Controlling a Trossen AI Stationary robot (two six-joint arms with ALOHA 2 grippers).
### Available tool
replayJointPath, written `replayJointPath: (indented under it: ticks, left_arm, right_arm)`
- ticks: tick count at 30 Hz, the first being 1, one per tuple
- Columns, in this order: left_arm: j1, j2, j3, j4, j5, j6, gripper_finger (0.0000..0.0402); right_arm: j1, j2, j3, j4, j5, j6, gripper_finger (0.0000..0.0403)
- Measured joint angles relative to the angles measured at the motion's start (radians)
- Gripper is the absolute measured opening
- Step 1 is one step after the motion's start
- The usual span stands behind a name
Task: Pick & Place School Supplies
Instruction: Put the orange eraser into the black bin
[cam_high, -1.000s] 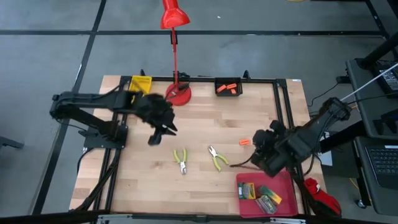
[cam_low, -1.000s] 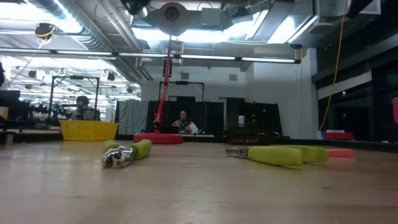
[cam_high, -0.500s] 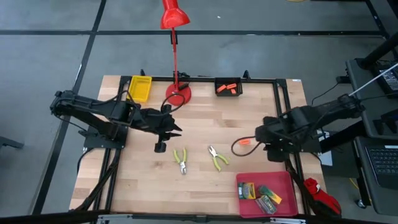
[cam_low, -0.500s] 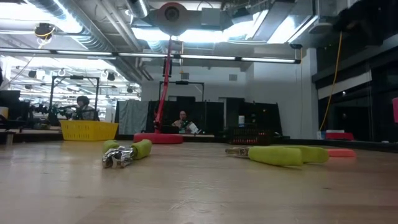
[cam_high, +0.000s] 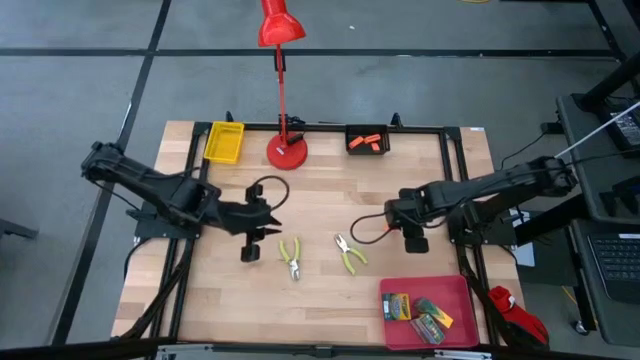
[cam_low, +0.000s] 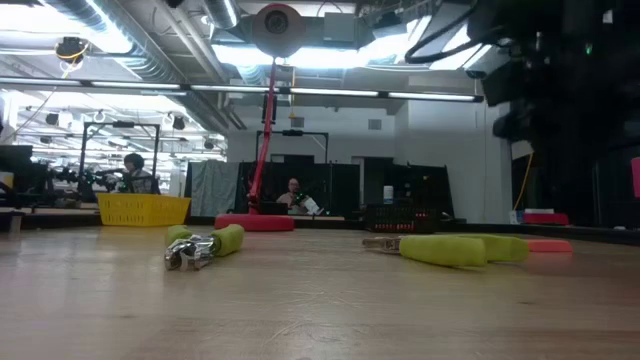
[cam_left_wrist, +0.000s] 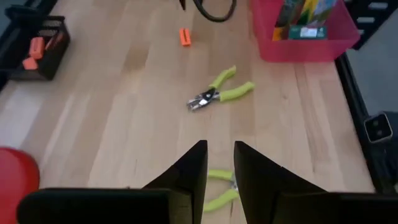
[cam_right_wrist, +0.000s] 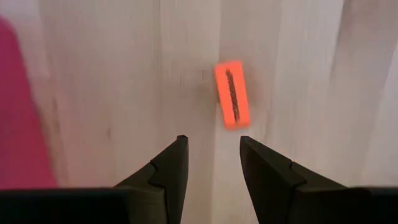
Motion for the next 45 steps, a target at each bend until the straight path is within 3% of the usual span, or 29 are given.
replayJointPath:
  ticks: [8,16,33,36,41,45]
  left_arm:
    - [-0.088,-0.016,0.000,-0.031,-0.113,-0.180,0.0074]
    - [-0.126,-0.019,0.000,-0.033,-0.153,-0.291,0.0074]
    - [-0.128,-0.019,0.000,-0.022,-0.183,-0.354,0.0074]
    - [-0.128,-0.019,0.000,-0.021,-0.190,-0.354,0.0074]
    - [-0.128,-0.019,0.001,-0.021,-0.193,-0.354,0.0074]
    - [-0.128,-0.019,0.001,-0.021,-0.194,-0.354,0.0074]
  right_arm:
    - [0.003,0.000,-0.142,0.272,0.130,-0.002,0.0146]
    - [0.003,0.001,-0.257,0.372,0.093,0.013,0.0146]
    - [0.000,0.032,-0.336,0.560,0.105,0.043,0.0143]
    - [-0.010,0.037,-0.325,0.565,0.111,0.057,0.0118]
    - [-0.033,0.040,-0.308,0.589,0.112,0.060,0.0033]
    - [-0.049,0.040,-0.304,0.597,0.118,0.071,0.0030]
